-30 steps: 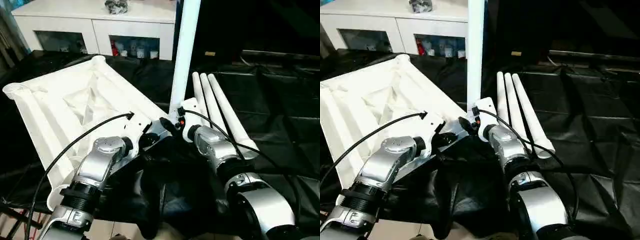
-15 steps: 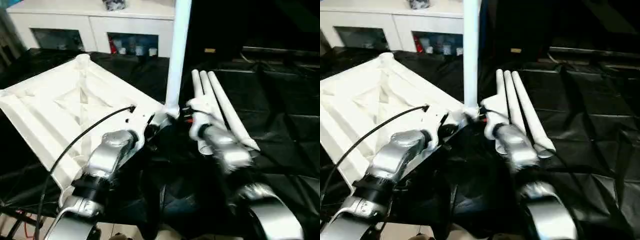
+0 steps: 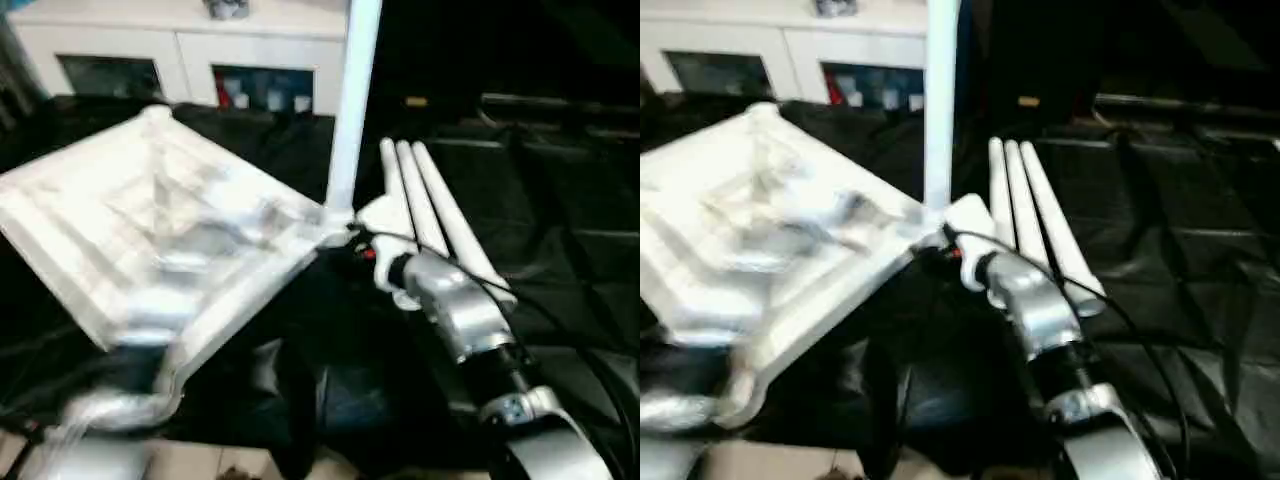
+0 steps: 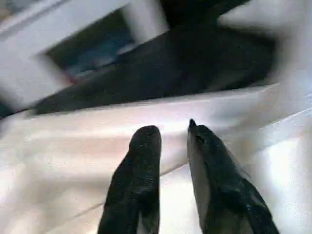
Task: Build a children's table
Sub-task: Rotate leg to tighten, then rotate table base
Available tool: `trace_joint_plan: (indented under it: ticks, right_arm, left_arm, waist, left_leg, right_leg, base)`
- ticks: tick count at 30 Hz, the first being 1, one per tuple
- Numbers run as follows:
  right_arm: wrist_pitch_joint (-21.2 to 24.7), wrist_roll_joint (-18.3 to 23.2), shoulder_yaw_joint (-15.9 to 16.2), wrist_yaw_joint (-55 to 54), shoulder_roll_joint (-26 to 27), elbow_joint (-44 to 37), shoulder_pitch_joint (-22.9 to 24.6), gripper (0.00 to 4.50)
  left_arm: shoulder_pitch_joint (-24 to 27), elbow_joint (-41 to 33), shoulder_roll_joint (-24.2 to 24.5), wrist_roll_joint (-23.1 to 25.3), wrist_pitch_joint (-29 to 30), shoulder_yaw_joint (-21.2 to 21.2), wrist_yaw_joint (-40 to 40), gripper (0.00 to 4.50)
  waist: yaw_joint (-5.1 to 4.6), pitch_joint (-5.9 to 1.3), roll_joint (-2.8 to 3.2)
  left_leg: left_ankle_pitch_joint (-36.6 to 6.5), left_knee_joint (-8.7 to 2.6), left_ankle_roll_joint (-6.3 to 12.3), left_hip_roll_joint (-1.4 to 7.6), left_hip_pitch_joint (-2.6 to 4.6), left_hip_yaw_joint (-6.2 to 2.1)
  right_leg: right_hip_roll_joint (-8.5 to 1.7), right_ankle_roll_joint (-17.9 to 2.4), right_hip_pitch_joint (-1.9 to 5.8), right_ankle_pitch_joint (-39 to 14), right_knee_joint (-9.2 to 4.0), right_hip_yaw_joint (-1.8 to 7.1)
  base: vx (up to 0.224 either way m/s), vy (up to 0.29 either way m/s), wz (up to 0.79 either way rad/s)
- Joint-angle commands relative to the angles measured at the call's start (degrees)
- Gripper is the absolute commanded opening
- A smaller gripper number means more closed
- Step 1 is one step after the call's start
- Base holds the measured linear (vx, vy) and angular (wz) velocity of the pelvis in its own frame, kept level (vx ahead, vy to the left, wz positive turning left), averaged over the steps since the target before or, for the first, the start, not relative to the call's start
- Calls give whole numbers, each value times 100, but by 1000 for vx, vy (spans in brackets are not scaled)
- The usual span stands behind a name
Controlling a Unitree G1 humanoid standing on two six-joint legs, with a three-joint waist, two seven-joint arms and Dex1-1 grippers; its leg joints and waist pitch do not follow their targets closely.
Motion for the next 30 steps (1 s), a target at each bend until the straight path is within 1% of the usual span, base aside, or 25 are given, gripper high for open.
trace_joint_plan:
  ticks: [1,3,4,5,7,8,9,10,11,12,13,14,15,16,17,19,20,21,22,23,24,26,27,29,30]
  right_arm:
    - [161,-117,171,66,18,-116,33,389]
    - [297,-141,242,75,36,-117,41,389]
    - [343,-169,306,108,26,-131,46,389]
    - [424,-197,362,118,9,-149,48,389]
    - [545,-209,428,118,-18,-184,48,389]
    - [634,-200,456,129,-36,-228,52,389]
    - [636,-200,457,130,-37,-229,53,389]
    - [730,-217,483,135,-47,-227,52,389]
    - [766,-225,503,150,-52,-219,56,389]
    - [802,-226,517,164,-56,-223,61,370]
    - [828,-224,528,178,-58,-228,65,370]
    - [853,-207,529,198,-52,-220,67,351]
    - [867,-190,520,200,-36,-201,65,351]
    - [885,-173,526,199,-28,-185,57,349]
    - [913,-163,532,195,-23,-187,52,325]
    - [928,-155,532,181,-5,-147,29,314]
    - [909,-152,529,165,25,-59,-9,309]
    - [816,-131,503,148,69,59,-47,304]
    - [816,-131,503,148,69,59,-47,282]
    - [669,-98,454,107,154,284,-124,282]
    - [585,-78,432,102,199,390,-157,274]
    - [486,-48,398,91,276,576,-220,256]
    - [448,-34,381,85,313,666,-251,245]
    - [256,-119,448,49,385,993,-369,236]
    - [173,-140,454,17,440,1163,-438,211]
  left_arm:
    - [198,-446,220,216,426,154,-94,108]
    - [431,-792,534,362,774,258,-182,108]
    - [575,-976,701,409,967,306,-241,108]
    - [742,-1153,881,483,1178,348,-294,108]
    - [977,-1380,1138,597,1463,378,-347,108]
    - [1130,-1549,1305,652,1676,386,-372,108]
    - [1133,-1554,1309,652,1681,386,-372,91]
    - [1290,-1693,1489,700,1918,369,-443,81]
    - [1367,-1750,1566,730,2028,341,-482,81]
    - [1420,-1786,1616,751,2098,328,-507,73]
    - [1469,-1826,1659,752,2186,307,-542,73]
    - [1554,-1839,1753,752,2265,227,-639,49]
    - [1635,-1831,1810,727,2323,177,-719,49]
    - [1717,-1861,1876,677,2412,115,-817,37]
    - [1768,-1906,1925,639,2498,73,-878,29]
    - [1869,-1973,2038,572,2623,-42,-1031,21]
    - [1973,-2020,2130,475,2721,-154,-1197,9]
    - [2049,-2041,2173,398,2768,-232,-1336,3]
    - [2049,-2041,2173,398,2769,-232,-1336,0]
    - [2158,-2059,2283,332,2823,-394,-1559,0]
    - [2202,-2069,2332,297,2814,-443,-1655,0]
    - [2267,-2090,2401,223,2795,-502,-1806,0]
    - [2294,-2110,2431,177,2796,-523,-1875,0]
    - [2363,-2195,2569,42,2742,-633,-2110,0]
    - [2392,-2273,2585,-114,2678,-646,-2274,0]
  waist:
    - [33,-398,0]
    - [52,-395,27]
    - [50,-387,-1]
    - [69,-387,8]
    - [76,-367,3]
    - [81,-356,-30]
    - [85,-357,-18]
    - [92,-353,-20]
    - [92,-340,-29]
    - [99,-339,-78]
    - [97,-343,-67]
    - [98,-342,-65]
    - [103,-339,-55]
    - [93,-342,-70]
    - [97,-350,-69]
    - [98,-354,-55]
    - [101,-357,-25]
    - [90,-356,-19]
    - [89,-358,-26]
    - [86,-361,4]
    - [76,-359,-9]
    - [71,-362,2]
    - [58,-360,-12]
    - [50,-356,-11]
    - [51,-359,-6]
  left_leg:
    - [-915,-379,103,105,58,-1]
    - [-938,-393,55,123,77,-8]
    - [-977,-398,27,118,80,-1]
    - [-991,-401,-10,128,98,-3]
    - [-1111,-419,-61,120,100,-3]
    - [-1207,-430,-94,121,99,-10]
    - [-1246,-432,-121,121,104,-13]
    - [-1310,-433,-155,119,119,-13]
    - [-1400,-442,-181,114,110,-17]
    - [-1460,-454,-183,115,101,-31]
    - [-1477,-449,-195,114,112,-29]
    - [-1484,-443,-205,111,120,-26]
    - [-1495,-447,-210,108,111,-34]
    - [-1508,-455,-216,103,91,-40]
    - [-1503,-449,-217,103,106,-37]
    - [-1492,-445,-233,104,109,-38]
    - [-1498,-447,-242,101,108,-45]
    - [-1516,-448,-250,96,99,-46]
    - [-1537,-447,-257,94,105,-47]
    - [-1598,-440,-273,90,117,-47]
    - [-1624,-446,-275,90,108,-48]
    - [-1624,-449,-288,99,99,-57]
    - [-1611,-448,-279,92,92,-55]
    - [-1639,-450,-285,93,99,-56]
    - [-1640,-450,-296,98,100,-60]
  right_leg:
    - [-378,-1034,318,-1234,-371,259]
    - [-381,-1052,300,-1194,-355,262]
    - [-362,-1062,291,-1144,-358,263]
    - [-365,-1092,280,-1067,-338,265]
    - [-357,-1059,271,-1178,-351,269]
    - [-366,-1021,275,-1286,-360,273]
    - [-368,-1007,273,-1324,-359,276]
    - [-365,-978,259,-1369,-373,280]
    - [-364,-959,256,-1444,-382,282]
    - [-379,-908,270,-1602,-382,280]
    - [-379,-898,259,-1624,-389,287]
    - [-376,-887,244,-1621,-402,291]
    - [-380,-882,247,-1630,-400,291]
    - [-377,-864,261,-1640,-392,290]
    - [-376,-861,249,-1622,-396,291]
    - [-375,-907,248,-1522,-391,292]
    - [-372,-932,246,-1447,-380,291]
    - [-366,-961,253,-1405,-374,290]
    - [-367,-973,250,-1407,-377,286]
    - [-367,-997,239,-1421,-378,289]
    - [-370,-1012,246,-1428,-381,289]
    - [-372,-1047,259,-1359,-373,287]
    - [-369,-1070,270,-1329,-368,285]
    - [-369,-1094,262,-1360,-363,282]
    - [-374,-1098,264,-1355,-357,282]
  base:
    - [0,0,0]
    - [0,0,0]
    - [0,0,0]
    - [0,0,0]
    - [0,0,0]
    - [0,0,0]
    - [0,0,0]
    - [0,0,0]
    - [0,0,0]
    - [0,0,0]
    - [0,0,0]
    - [0,0,0]
    - [0,0,0]
    - [0,0,0]
    - [0,0,0]
    - [0,0,0]
    - [0,0,0]
    - [0,0,0]
    - [0,0,0]
    - [0,0,0]
    - [0,0,0]
    - [0,0,0]
    - [0,0,0]
    - [0,0,0]
    - [0,0,0]
